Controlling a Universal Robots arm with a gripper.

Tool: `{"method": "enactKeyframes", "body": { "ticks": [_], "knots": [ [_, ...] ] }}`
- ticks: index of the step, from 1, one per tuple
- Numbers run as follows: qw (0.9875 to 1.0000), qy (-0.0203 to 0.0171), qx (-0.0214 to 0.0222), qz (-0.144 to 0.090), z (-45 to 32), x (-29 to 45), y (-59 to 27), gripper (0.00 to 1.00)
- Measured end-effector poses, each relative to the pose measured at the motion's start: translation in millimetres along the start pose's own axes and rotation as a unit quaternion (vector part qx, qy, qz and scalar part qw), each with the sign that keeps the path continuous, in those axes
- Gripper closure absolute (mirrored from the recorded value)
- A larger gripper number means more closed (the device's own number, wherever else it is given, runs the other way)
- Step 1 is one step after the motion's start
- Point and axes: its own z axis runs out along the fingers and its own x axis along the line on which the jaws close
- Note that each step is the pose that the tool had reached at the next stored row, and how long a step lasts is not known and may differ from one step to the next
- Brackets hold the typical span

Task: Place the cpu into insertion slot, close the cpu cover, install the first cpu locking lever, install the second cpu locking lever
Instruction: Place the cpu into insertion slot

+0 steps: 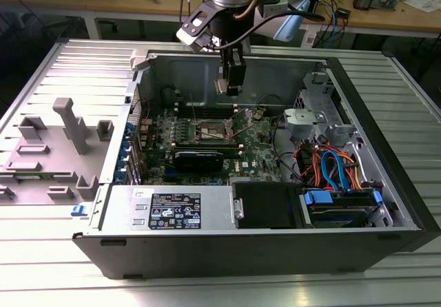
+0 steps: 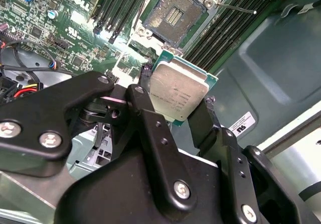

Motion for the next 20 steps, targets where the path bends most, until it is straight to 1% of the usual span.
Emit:
{"method": "enactKeyframes", "body": {
  "ticks": [14,17,20],
  "knots": [
    [1.0000,-0.0002,0.0000,0.003,0.3,0.0,0.0,0.46],
    [0.9998,-0.0017,-0.0004,0.022,1.2,0.0,-0.1,0.46],
    [0.9989,-0.0037,-0.0008,0.046,2.6,0.0,-0.2,0.46]
  ]
}}
